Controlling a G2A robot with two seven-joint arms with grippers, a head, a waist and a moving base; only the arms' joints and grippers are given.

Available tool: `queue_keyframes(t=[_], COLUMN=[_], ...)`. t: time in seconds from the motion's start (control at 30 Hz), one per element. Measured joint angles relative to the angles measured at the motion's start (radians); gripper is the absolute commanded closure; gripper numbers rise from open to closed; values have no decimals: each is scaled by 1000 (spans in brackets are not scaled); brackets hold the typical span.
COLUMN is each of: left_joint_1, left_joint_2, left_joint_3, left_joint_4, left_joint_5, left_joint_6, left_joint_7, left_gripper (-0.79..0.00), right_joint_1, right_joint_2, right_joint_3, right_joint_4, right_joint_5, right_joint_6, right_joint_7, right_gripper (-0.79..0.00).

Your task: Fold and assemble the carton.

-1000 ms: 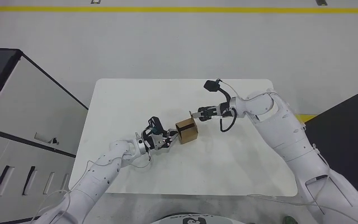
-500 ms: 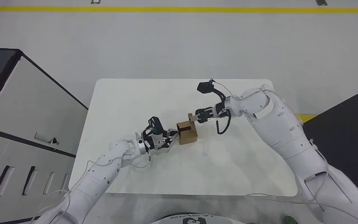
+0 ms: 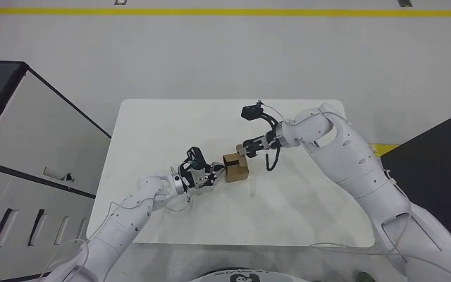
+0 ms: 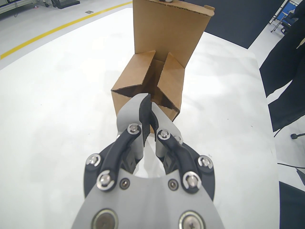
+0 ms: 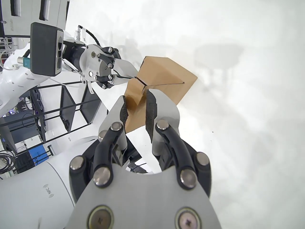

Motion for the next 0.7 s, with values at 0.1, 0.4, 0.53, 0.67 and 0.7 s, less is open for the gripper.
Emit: queue_keyframes(t=[0.1,0.4,0.53,0.67,0.7], left_joint_1=[0,0,0,0,0], left_joint_2=[0,0,0,0,0], left_joint_3=[0,0,0,0,0], left_joint_4=[0,0,0,0,0], left_joint_5=[0,0,0,0,0], left_joint_6=[0,0,0,0,0], left_joint_7=[0,0,0,0,0], left_gripper=[0,0,0,0,0], right_joint_1=[6,40,66,90,97], right_joint_2=[-2,-15,-25,-36,-39], right_joint_3=[-11,-65,-98,-129,-137], right_joint_4=[-7,-22,-29,-28,-25], right_joint_5=[-16,-85,-120,-147,-153], right_joint_6=[14,52,69,84,86], right_joint_7=[10,45,64,85,90], right_gripper=[-92,-92,-89,-89,-86])
